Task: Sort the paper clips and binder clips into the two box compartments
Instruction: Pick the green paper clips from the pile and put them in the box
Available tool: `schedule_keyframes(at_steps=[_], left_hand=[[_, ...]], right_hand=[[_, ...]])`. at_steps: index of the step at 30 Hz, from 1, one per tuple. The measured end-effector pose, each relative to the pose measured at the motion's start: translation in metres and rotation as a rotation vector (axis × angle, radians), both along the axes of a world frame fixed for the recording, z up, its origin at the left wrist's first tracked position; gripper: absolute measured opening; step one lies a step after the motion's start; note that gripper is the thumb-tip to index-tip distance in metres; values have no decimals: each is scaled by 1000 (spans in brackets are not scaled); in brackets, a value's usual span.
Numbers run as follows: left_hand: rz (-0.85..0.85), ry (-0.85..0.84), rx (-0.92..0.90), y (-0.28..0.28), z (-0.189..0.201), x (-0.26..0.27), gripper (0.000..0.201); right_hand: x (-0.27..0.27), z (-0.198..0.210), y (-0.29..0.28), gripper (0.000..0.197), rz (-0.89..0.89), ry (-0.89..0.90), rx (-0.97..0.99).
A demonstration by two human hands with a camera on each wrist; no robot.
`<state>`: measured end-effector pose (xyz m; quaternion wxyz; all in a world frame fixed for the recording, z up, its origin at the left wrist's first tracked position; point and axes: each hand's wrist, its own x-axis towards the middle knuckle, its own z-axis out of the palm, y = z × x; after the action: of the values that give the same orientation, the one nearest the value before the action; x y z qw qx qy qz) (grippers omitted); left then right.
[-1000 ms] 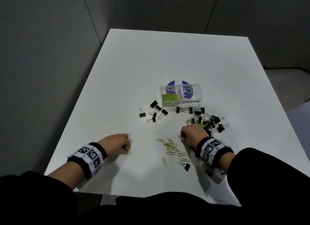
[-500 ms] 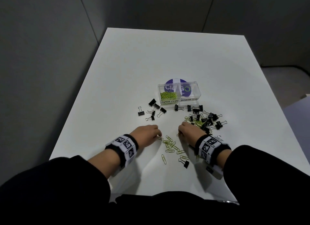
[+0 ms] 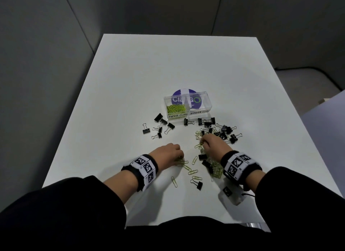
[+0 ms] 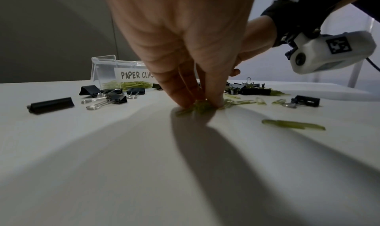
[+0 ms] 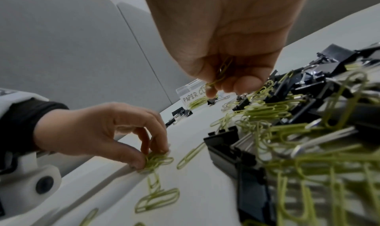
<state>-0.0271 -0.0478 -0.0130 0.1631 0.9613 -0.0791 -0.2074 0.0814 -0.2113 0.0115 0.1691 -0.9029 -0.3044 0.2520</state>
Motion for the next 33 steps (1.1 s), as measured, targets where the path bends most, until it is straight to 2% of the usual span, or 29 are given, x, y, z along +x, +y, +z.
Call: schedule_keyframes(at_steps=[4,7,12,19,23,29,33], left_hand=[[47,55,-44,1,4,6,33],[76,32,-86,5,5,8,35],[147,5,-5,3,2,1,51],[193,87,-95,1,4,9,28],[162,153,-89,3,6,15,26],[176,149,-123,13,10,20,26],[242,141,-158,19,14,23,26]], right_hand=[[4,0,0,25,-23,20,28],[4,-1,-2,22,8,29,44],[-2,-2,-2,20,89,68,-10],[-1,-6,1,18,28,178,-10],[-1,-2,2,31,22,169,-6],[-7,-4,1,13,77,158,-58],[-9,-5,4,26,112,158,-73]])
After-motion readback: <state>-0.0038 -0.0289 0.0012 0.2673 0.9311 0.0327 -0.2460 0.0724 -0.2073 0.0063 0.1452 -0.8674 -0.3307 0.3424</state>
